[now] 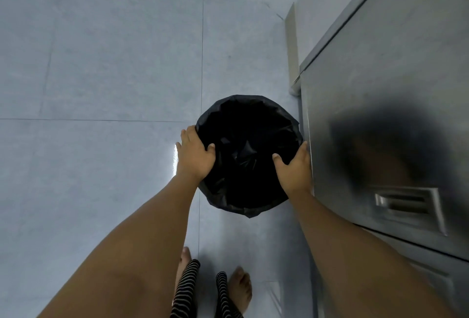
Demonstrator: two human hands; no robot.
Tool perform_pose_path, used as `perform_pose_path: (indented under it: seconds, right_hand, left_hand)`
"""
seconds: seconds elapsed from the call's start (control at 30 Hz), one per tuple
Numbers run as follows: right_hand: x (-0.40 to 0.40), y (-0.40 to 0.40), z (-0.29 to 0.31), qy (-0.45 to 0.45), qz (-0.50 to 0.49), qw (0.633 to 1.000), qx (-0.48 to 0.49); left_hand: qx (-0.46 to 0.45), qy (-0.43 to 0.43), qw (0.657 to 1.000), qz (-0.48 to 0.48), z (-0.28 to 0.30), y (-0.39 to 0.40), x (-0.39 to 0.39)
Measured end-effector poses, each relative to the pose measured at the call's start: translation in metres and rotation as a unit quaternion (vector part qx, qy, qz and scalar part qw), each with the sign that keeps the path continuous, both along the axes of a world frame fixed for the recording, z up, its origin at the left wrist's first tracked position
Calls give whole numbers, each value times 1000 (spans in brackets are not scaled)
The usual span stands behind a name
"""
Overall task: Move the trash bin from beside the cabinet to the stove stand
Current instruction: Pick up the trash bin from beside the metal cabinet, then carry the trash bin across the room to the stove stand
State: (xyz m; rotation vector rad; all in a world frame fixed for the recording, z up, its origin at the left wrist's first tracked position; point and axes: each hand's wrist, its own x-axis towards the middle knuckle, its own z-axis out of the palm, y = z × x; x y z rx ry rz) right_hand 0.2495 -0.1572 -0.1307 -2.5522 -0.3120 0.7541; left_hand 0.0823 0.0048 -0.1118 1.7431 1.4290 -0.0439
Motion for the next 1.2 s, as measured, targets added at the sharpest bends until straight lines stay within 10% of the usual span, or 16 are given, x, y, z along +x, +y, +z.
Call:
perform_pose_path:
  seconds: [0.6, 1.2]
  right_hand:
    - [5, 18, 353, -66, 122, 990, 24]
    - [26, 84, 460, -96, 164, 982, 13]
  left_hand:
    - [48, -75, 991, 104, 360, -13, -22]
    - [72, -106, 982, 140, 466, 40, -11]
